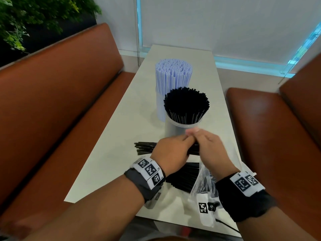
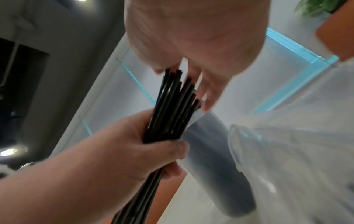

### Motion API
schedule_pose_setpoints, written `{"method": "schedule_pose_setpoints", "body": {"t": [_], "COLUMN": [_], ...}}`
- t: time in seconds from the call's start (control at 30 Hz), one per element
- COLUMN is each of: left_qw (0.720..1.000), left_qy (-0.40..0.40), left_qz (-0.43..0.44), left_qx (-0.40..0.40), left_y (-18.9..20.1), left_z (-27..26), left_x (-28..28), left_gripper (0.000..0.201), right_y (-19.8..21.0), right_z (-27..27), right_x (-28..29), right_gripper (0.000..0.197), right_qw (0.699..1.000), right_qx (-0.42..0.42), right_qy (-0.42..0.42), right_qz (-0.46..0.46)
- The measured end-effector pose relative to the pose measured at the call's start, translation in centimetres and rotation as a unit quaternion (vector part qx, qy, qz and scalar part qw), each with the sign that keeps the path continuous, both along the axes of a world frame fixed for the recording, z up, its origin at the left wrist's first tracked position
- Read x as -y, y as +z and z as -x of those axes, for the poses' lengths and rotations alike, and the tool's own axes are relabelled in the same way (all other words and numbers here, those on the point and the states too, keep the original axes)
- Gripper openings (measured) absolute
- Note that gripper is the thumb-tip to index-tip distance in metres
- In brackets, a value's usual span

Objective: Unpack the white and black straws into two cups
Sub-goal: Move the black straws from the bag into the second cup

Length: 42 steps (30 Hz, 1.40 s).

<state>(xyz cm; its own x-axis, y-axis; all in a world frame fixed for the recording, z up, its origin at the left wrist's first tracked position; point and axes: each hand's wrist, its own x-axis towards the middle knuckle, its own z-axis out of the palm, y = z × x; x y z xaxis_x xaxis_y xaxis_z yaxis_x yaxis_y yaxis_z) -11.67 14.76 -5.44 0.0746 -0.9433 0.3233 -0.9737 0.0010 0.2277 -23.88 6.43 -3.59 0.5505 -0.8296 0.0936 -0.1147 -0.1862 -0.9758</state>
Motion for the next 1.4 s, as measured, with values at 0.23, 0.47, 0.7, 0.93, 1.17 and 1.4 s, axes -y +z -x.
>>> {"method": "schedule_pose_setpoints", "body": {"t": [0.23, 0.47, 0.7, 0.93, 1.17, 1.4], "left_qw": [0.953, 0.594, 0.553, 0.550, 0.530, 0.582], "left_qy": [0.011, -0.068, -0.034, -0.013, -0.004, -0.003], "left_qz": [0.049, 0.292, 0.254, 0.240, 0.204, 0.182], "left_qx": [-0.298, -0.746, -0.793, -0.800, -0.823, -0.792], "left_y": [2.3, 8.9, 8.8, 7.9, 7.3, 7.0], "left_z": [-1.3, -2.2, -0.1, -1.4, -1.1, -1.2], "left_x": [0.2, 0.8, 1.8, 1.9, 1.7, 1.1], "left_gripper": [0.034, 0.019, 0.019, 0.017, 0.010, 0.021], "right_y": [0.1, 0.1, 0.6, 1.4, 1.9, 0.9], "right_z": [0.0, 0.1, -0.3, 0.7, -0.3, -0.9], "right_x": [0.5, 0.5, 0.1, -0.4, -1.1, -1.5], "right_gripper": [0.055, 0.060, 0.056, 0.041, 0.013, 0.019], "right_qw": [0.973, 0.919, 0.905, 0.998, 0.970, 0.963], "right_qx": [0.097, 0.135, 0.157, 0.008, -0.199, -0.235], "right_qy": [-0.062, -0.078, -0.017, 0.052, 0.090, 0.058], "right_qz": [-0.201, -0.361, -0.394, -0.029, 0.109, 0.116]}}
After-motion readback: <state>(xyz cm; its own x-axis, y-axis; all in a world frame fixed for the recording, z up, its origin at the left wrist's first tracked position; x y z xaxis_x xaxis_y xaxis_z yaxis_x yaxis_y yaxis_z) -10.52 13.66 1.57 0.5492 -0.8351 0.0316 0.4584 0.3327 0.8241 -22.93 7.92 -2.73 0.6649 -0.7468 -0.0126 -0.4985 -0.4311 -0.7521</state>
